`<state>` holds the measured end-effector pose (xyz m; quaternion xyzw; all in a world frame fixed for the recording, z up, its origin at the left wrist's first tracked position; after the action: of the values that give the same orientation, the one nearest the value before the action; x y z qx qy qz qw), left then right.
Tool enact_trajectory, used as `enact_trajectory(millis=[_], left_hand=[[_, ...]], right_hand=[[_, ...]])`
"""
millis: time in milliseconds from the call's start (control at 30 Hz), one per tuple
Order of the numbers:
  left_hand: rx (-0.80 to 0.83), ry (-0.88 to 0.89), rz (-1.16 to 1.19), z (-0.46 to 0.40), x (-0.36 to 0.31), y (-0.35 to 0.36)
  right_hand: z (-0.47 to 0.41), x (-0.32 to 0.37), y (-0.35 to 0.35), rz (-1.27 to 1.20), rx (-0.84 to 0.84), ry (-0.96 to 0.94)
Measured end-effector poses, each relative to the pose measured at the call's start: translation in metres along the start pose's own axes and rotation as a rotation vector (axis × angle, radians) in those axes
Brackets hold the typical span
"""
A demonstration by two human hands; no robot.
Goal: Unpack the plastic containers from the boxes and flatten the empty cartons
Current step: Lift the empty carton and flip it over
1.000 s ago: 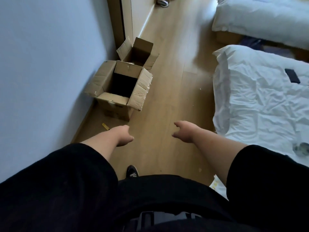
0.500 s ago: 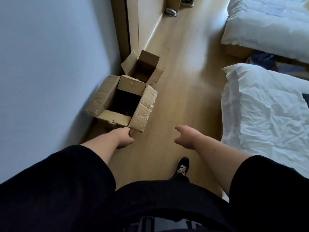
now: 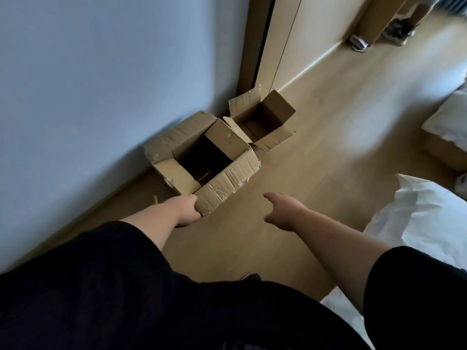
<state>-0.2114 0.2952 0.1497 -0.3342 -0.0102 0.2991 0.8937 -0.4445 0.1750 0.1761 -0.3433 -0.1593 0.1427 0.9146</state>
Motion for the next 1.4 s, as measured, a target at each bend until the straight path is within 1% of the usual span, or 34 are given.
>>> enact_trajectory(millis=[133,267,467,600,700,833,1000,1200,1233,1300,1400], left_hand=[[-0.008,-0.044,0.121,-0.019,-0.004,-0.003],[-0.007,-0.077,0.194,-0.047,0.003,-0.009],[0.052,-0.148,0.282,-0.100,0.021,-0.021],[0.077,-0.196,0.340,-0.125,0.024,-0.033],[0.064,-0.230,0.403,-0.138,0.021,-0.040],[0.029,-0.335,0.520,-0.164,0.015,-0.039],[-0.046,-0.490,0.655,-0.207,0.004,-0.006],[-0.089,-0.593,0.885,-0.270,-0.016,0.063],[-0.099,-0.603,0.889,-0.281,-0.018,0.073],[-0.130,-0.608,0.820,-0.308,-0.017,0.090],[-0.258,-0.523,0.701,-0.353,-0.004,0.110]], right_hand=[[-0.036,0.003,-0.023,0.056,0.037,-0.056],[-0.074,0.018,-0.030,0.072,0.075,-0.097],[-0.126,0.038,-0.037,0.134,0.167,-0.139],[-0.160,0.035,-0.059,0.144,0.175,-0.144],[-0.186,0.025,-0.071,0.170,0.186,-0.141],[-0.236,0.021,-0.078,0.301,0.258,-0.246],[-0.316,0.006,-0.066,0.465,0.293,-0.403],[-0.403,-0.020,-0.028,0.701,0.260,-0.551],[-0.416,-0.025,-0.018,0.721,0.254,-0.571],[-0.443,-0.031,0.004,0.744,0.215,-0.613],[-0.487,-0.039,0.038,0.790,0.124,-0.676]])
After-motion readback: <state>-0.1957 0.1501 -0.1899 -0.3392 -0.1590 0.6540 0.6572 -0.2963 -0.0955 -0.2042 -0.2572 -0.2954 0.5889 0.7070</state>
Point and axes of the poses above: each hand's wrist, its own z-axis away from the middle knuckle, its own y-axis out of the palm, x = y × z, the point moved 5 cm from there along -z, towards the middle knuckle, and after that the axes turned 2 degrees about x, right-handed, at the moved point
